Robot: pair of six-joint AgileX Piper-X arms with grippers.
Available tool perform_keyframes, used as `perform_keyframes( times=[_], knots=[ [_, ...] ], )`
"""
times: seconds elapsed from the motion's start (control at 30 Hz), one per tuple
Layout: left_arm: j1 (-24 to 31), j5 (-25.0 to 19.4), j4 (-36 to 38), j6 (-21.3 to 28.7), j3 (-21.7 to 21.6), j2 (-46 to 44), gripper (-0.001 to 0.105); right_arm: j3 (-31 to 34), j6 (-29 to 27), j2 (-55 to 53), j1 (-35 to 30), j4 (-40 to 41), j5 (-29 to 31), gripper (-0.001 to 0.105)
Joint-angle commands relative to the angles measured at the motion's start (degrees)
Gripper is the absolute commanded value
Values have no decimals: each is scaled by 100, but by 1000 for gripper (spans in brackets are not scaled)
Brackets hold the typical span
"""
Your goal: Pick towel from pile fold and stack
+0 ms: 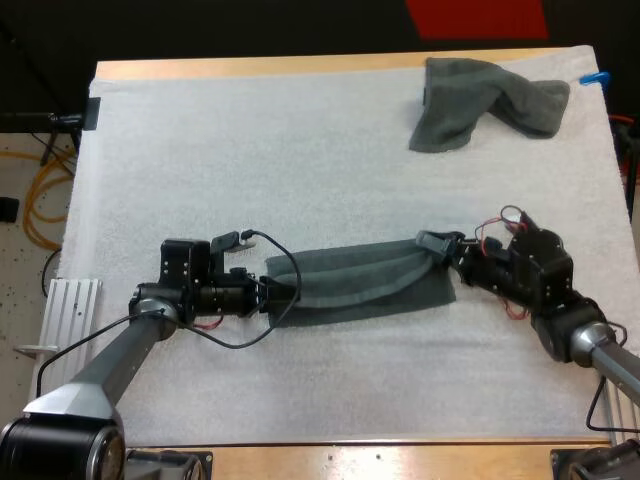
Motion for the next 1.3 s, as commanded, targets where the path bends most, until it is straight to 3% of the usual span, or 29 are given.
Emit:
perform_keyframes(
  times=[0.0, 0.4, 0.5, 0.7, 0.77, 0.83, 0.93, 1.07, 1.27],
  knots=[
    [-1, 107, -60, -2, -75, -83, 38, -93, -207, -16, -15, -113, 27, 64],
    [-1, 138, 68, -23, -720, -1070, 38, -919, -927, -90, -15, 105, -67, 64],
    [-1, -99, 105, 11, -860, -1391, 38, -1153, -1535, -277, -15, 895, -61, 63],
    [-1, -385, 200, 290, -1023, -2208, 38, -1725, -3039, -831, -15, 3315, 335, 54],
    [-1, -601, 504, 575, -1056, -2595, 38, -1962, -3562, -1027, -15, 4237, 544, 42],
    [-1, -918, 1065, 1013, -1136, -2919, 38, -2151, -3888, -1157, -15, 4915, 700, 23],
    [-1, -1673, 2164, 1728, -1314, -3401, 49, -2435, -4204, -1278, -15, 5660, 774, 0],
    [-1, -2513, 3478, 2250, -1496, -3850, 70, -2790, -4279, -1291, 2, 6532, 773, 0],
    [-1, -2568, 4652, 2232, -1528, -4136, 70, -2952, -4279, -1291, 595, 7186, 1038, 0]
  ],
)
